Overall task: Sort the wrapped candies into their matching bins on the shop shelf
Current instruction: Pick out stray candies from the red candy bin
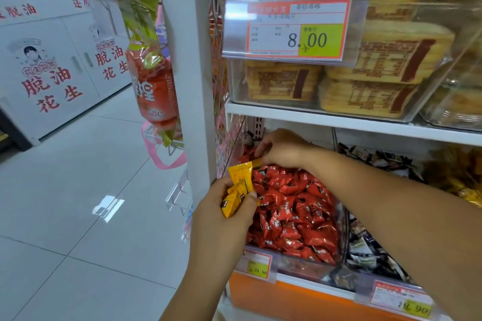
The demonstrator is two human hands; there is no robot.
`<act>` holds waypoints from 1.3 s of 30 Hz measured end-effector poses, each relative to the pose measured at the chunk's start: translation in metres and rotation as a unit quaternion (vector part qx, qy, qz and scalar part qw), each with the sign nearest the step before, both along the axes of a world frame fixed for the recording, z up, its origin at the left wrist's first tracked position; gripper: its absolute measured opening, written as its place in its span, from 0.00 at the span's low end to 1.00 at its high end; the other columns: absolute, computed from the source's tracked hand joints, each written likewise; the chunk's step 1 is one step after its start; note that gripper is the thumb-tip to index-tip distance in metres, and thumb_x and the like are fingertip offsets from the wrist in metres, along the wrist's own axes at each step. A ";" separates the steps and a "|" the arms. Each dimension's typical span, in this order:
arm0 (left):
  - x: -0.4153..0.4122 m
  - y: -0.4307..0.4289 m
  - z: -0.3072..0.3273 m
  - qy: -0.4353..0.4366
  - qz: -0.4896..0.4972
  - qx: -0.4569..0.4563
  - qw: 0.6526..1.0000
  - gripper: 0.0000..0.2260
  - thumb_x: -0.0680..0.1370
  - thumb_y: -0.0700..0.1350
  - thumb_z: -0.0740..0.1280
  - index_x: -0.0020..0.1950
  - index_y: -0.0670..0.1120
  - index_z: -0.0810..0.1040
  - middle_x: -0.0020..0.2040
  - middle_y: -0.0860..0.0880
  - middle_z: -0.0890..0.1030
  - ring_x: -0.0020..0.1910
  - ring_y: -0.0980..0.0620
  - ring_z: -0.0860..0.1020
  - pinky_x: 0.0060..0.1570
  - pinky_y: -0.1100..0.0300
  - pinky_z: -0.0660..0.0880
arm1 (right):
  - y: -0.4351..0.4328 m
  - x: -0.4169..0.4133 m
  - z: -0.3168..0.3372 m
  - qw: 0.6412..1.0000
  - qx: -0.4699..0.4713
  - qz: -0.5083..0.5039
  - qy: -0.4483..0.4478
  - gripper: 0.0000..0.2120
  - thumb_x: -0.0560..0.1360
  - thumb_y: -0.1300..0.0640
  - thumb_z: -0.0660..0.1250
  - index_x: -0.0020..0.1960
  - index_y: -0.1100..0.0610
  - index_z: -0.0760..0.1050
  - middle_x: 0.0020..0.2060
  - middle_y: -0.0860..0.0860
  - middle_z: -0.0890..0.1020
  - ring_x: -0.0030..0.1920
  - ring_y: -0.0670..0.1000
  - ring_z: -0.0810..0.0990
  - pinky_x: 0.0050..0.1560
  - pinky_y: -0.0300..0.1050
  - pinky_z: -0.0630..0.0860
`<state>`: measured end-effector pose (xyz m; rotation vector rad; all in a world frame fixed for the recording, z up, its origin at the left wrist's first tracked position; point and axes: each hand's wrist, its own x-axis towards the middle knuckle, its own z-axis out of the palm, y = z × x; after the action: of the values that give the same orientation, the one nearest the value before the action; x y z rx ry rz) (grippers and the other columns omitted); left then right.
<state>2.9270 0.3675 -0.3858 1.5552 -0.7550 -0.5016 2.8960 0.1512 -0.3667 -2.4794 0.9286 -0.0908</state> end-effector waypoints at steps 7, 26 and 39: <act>-0.011 -0.011 0.009 0.079 0.023 -0.038 0.996 0.07 0.75 0.41 0.70 0.53 0.49 0.80 0.41 0.50 0.83 0.41 0.55 0.82 0.36 0.60 0.80 | 0.010 -0.028 0.014 0.994 0.051 -0.038 -0.087 0.06 0.70 0.60 0.71 0.45 0.52 0.83 0.39 0.42 0.80 0.41 0.43 0.78 0.37 0.36 0.70; -0.018 -0.013 0.030 0.103 -0.009 -0.066 0.992 0.07 0.76 0.44 0.70 0.50 0.56 0.78 0.43 0.53 0.84 0.43 0.54 0.83 0.36 0.63 0.79 | 0.059 -0.060 0.041 0.928 0.081 -0.174 -0.319 0.11 0.77 0.52 0.66 0.58 0.53 0.77 0.50 0.47 0.81 0.45 0.46 0.80 0.41 0.35 0.71; -0.256 -0.147 0.052 -0.126 -0.321 0.071 0.936 0.07 0.77 0.48 0.68 0.55 0.55 0.77 0.48 0.51 0.82 0.47 0.49 0.81 0.42 0.52 0.81 | 0.051 -0.356 0.019 0.837 -0.001 -0.379 -0.394 0.13 0.80 0.53 0.62 0.64 0.49 0.73 0.45 0.48 0.80 0.40 0.50 0.79 0.38 0.43 0.74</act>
<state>2.6707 0.2201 -0.3334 1.5008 -1.4706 -0.8559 2.5404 0.2019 -0.3479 -1.6219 1.3973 -1.2547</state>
